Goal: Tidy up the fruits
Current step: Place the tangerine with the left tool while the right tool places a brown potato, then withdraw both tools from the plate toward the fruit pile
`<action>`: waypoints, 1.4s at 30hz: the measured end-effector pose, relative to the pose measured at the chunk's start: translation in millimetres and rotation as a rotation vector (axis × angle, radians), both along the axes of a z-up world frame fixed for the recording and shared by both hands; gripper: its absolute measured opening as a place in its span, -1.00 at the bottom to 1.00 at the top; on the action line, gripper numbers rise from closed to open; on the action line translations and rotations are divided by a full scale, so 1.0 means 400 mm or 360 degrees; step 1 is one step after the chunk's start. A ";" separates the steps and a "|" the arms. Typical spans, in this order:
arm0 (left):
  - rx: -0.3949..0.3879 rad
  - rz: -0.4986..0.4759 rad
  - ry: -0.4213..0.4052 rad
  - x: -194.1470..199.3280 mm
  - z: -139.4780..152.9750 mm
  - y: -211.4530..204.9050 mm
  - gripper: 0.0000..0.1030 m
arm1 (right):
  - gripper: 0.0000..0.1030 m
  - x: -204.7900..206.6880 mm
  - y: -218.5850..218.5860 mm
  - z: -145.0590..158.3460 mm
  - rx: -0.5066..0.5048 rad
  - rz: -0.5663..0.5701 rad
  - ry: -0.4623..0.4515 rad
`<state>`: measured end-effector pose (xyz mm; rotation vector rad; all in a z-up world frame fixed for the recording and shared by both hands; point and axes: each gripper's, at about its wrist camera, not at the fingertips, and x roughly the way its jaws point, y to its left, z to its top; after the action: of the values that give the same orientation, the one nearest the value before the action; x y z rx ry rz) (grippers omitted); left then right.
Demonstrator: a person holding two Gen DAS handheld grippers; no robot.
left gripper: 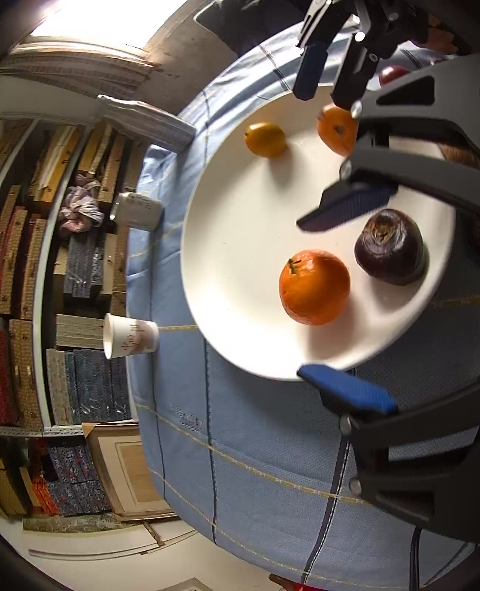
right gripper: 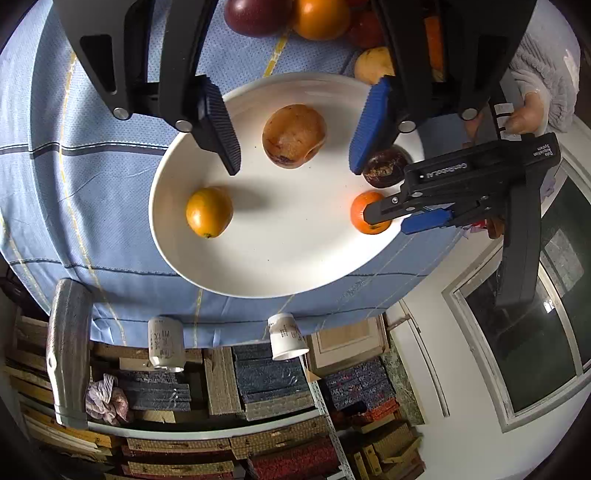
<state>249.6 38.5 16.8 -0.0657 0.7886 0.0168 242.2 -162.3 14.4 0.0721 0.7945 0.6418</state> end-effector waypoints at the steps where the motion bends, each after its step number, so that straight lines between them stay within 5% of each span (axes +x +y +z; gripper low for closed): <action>1: 0.0010 0.0014 -0.0022 -0.007 0.007 0.000 0.70 | 0.21 -0.010 0.002 0.005 0.0004 -0.0001 -0.0011; 14: 0.0057 0.0101 -0.0111 -0.132 0.047 0.027 0.91 | 0.77 -0.079 -0.084 0.048 0.0107 -0.0153 -0.0138; 21: 0.0043 0.0104 -0.0102 -0.216 0.036 0.021 0.91 | 0.90 -0.124 -0.136 0.027 0.0098 -0.0245 -0.0105; 31: 0.0174 -0.0066 -0.0232 -0.400 0.039 -0.082 0.91 | 0.93 -0.194 -0.233 0.019 0.0253 -0.0368 -0.0082; 42: 0.0229 -0.0215 -0.0237 -0.428 0.028 -0.150 0.91 | 0.93 -0.200 -0.251 0.002 0.0297 -0.0390 -0.0019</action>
<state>78.3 -21.4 27.8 0.1219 0.6399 -0.0586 162.2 -262.7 15.3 0.3307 0.6994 0.4813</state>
